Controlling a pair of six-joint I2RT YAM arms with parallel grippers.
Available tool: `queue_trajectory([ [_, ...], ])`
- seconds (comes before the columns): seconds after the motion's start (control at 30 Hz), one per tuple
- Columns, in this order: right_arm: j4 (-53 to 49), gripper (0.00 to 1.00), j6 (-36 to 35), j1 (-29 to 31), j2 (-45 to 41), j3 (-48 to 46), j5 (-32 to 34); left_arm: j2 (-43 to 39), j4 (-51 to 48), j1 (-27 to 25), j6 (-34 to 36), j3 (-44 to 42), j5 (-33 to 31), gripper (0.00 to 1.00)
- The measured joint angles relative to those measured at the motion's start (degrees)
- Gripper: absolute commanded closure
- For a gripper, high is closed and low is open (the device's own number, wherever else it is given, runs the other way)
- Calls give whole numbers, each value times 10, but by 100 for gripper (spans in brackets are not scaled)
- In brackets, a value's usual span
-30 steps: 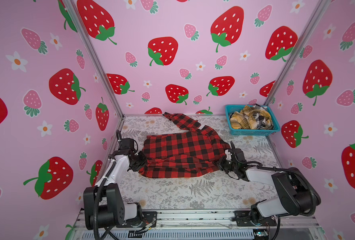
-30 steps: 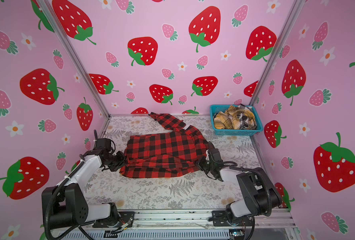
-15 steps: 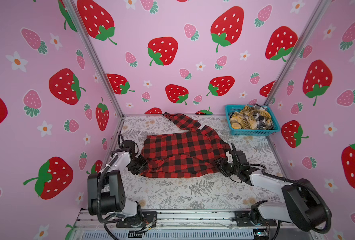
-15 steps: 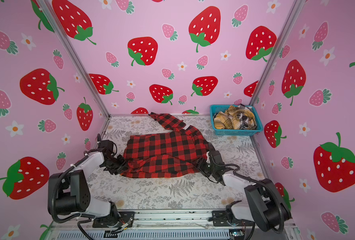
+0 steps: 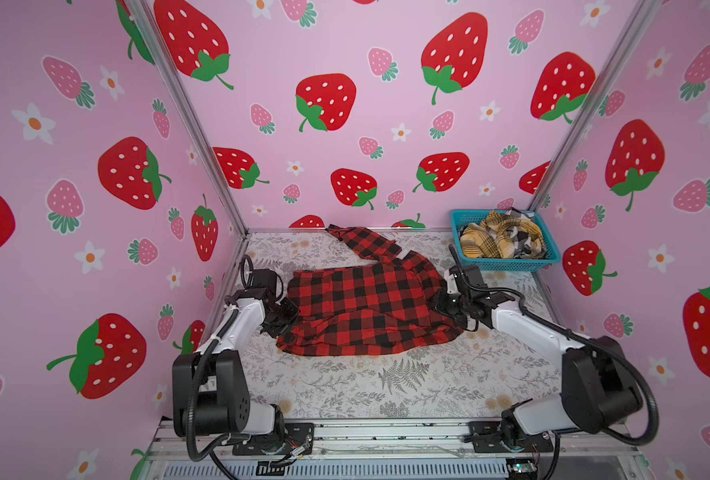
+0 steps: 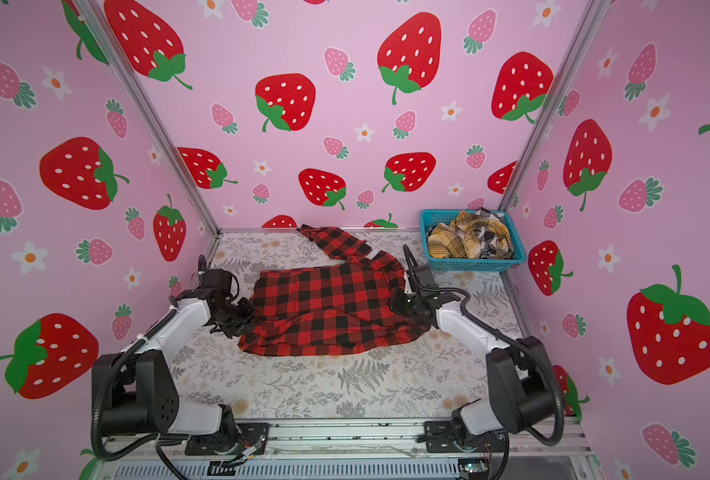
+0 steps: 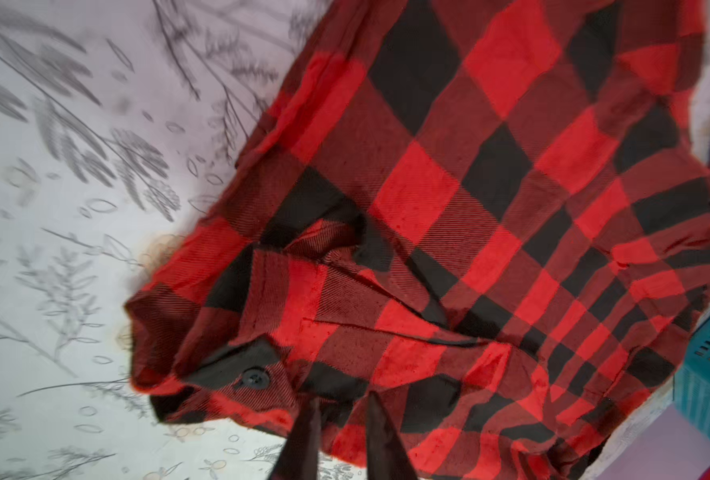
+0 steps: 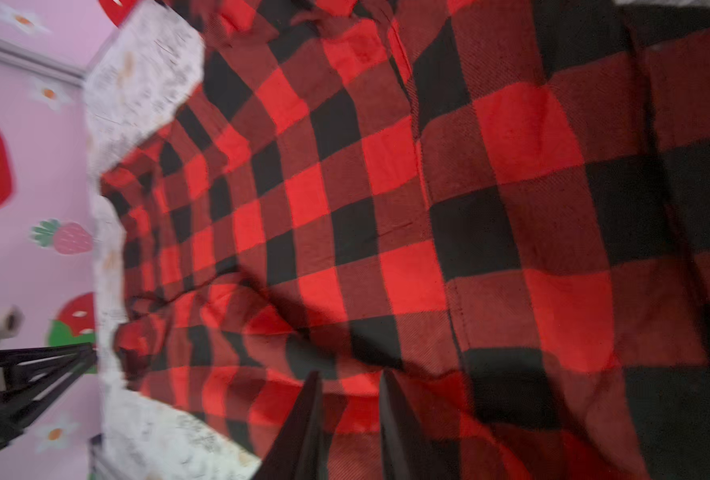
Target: Fold and stack the long sleeve shirts
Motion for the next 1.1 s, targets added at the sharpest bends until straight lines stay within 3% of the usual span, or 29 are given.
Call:
queue_trajectory([
  [0.3, -16, 82, -31, 47, 30, -77, 35, 37, 59, 4, -43, -77, 23, 100],
  [0.57, 4, 82, -11, 117, -50, -164, 7, -41, 71, 67, -41, -157, 35, 100],
  [0.63, -12, 78, -7, 125, -66, -171, -6, -66, 56, 74, -36, -171, 24, 100],
  [0.67, -25, 72, -5, 128, -72, -170, -12, -78, 42, 76, -34, -175, 18, 97],
  [0.73, -64, 59, -7, 128, -79, -152, -14, -97, 21, 77, -29, -172, 12, 77],
  [0.83, -118, 38, -25, 120, -75, -71, 3, -97, -14, 77, -16, -119, 7, 53],
  [0.97, -116, 26, -66, 76, -22, 87, 24, -12, -33, 77, 27, 79, 5, 46],
  [1.1, -102, 21, -114, 28, 96, 243, 44, 100, -22, 77, 64, 252, -17, 41],
])
